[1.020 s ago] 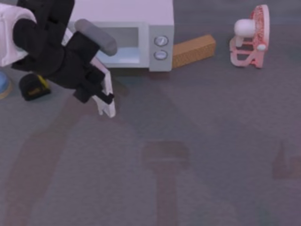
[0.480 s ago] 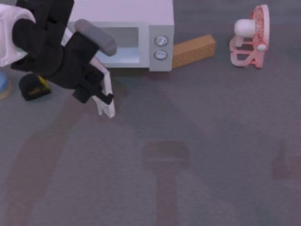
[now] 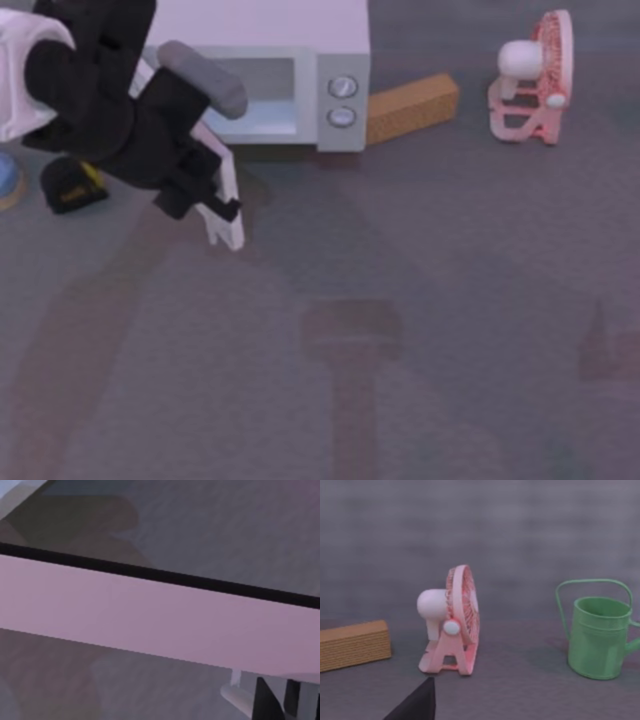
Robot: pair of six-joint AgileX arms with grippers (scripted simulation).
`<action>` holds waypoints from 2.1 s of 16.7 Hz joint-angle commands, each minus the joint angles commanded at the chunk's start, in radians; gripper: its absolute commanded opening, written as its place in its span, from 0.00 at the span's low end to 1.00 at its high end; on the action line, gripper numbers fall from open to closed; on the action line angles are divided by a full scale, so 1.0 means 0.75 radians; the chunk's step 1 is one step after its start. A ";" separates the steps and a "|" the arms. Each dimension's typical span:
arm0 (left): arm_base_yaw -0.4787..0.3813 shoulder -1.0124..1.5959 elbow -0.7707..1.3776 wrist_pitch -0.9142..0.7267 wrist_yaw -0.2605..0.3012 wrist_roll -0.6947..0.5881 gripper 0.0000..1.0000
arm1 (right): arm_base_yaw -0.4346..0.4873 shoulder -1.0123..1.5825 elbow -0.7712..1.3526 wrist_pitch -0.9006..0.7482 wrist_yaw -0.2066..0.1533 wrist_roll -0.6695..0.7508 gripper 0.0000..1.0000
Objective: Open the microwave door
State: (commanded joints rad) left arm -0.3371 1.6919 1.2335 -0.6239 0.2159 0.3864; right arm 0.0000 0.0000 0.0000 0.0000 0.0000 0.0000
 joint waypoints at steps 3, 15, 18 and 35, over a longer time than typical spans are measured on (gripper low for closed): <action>0.000 0.000 0.000 0.000 0.000 0.000 0.00 | 0.000 0.000 0.000 0.000 0.000 0.000 1.00; 0.107 -0.031 -0.027 -0.074 0.126 0.261 0.00 | 0.000 0.000 0.000 0.000 0.000 0.000 1.00; 0.108 -0.032 -0.027 -0.074 0.128 0.263 0.00 | 0.000 0.000 0.000 0.000 0.000 0.000 1.00; 0.108 -0.032 -0.027 -0.074 0.128 0.263 0.00 | 0.000 0.000 0.000 0.000 0.000 0.000 1.00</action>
State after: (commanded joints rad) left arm -0.2559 1.6680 1.2131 -0.6796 0.3116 0.5839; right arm 0.0000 0.0000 0.0000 0.0000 0.0000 0.0000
